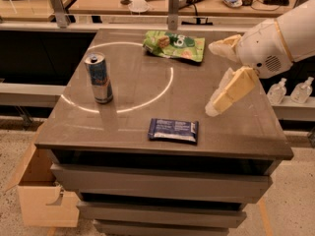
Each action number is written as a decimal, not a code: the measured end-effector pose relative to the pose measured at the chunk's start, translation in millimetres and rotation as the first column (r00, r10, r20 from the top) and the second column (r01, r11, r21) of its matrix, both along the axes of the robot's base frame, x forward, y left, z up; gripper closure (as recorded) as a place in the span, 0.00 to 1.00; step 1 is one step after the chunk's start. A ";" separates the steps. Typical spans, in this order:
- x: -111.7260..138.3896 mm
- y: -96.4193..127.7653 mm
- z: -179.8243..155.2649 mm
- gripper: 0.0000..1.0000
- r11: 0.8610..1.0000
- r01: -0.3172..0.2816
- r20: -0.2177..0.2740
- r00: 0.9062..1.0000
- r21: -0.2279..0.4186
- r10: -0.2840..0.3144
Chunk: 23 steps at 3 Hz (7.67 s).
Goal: Knock redbull can over
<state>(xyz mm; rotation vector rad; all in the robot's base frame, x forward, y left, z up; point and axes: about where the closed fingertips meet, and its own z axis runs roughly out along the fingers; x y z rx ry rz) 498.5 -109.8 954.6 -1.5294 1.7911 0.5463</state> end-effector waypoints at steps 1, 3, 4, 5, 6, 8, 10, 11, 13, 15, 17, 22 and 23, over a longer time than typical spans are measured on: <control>9.7 22.4 0.7 0.00 0.998 -0.005 0.022 1.000 0.068 0.004; 65.5 113.1 -16.2 0.00 0.949 -0.058 0.067 0.997 0.310 0.039; 86.3 173.6 -36.7 0.00 0.903 -0.123 0.077 0.992 0.411 0.100; 90.0 203.3 -46.2 0.00 0.878 -0.169 0.075 0.986 0.448 0.151; 90.7 228.7 -53.2 0.08 0.858 -0.211 0.069 0.977 0.469 0.202; 101.5 268.3 -65.2 0.55 0.827 -0.288 0.055 0.953 0.482 0.299; 109.7 224.5 -37.6 0.99 0.920 -0.262 0.242 0.951 0.292 0.194; 127.7 207.9 -14.3 1.00 0.943 -0.183 0.327 0.941 0.277 0.086; 136.5 196.1 -19.1 1.00 0.972 -0.204 0.369 0.918 0.117 0.148; 163.5 147.6 -27.2 1.00 0.889 -0.357 0.409 0.793 -0.288 0.451; 144.2 138.7 -86.1 1.00 0.632 -0.520 0.198 0.662 -0.574 0.723; 138.7 138.6 -102.3 0.43 0.420 -0.604 0.033 0.545 -0.677 0.838; 137.1 145.4 -102.6 0.20 0.286 -0.669 -0.091 0.469 -0.686 0.878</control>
Offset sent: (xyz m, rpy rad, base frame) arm 0.0834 0.1076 -0.0078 0.3829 -0.1183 -0.0035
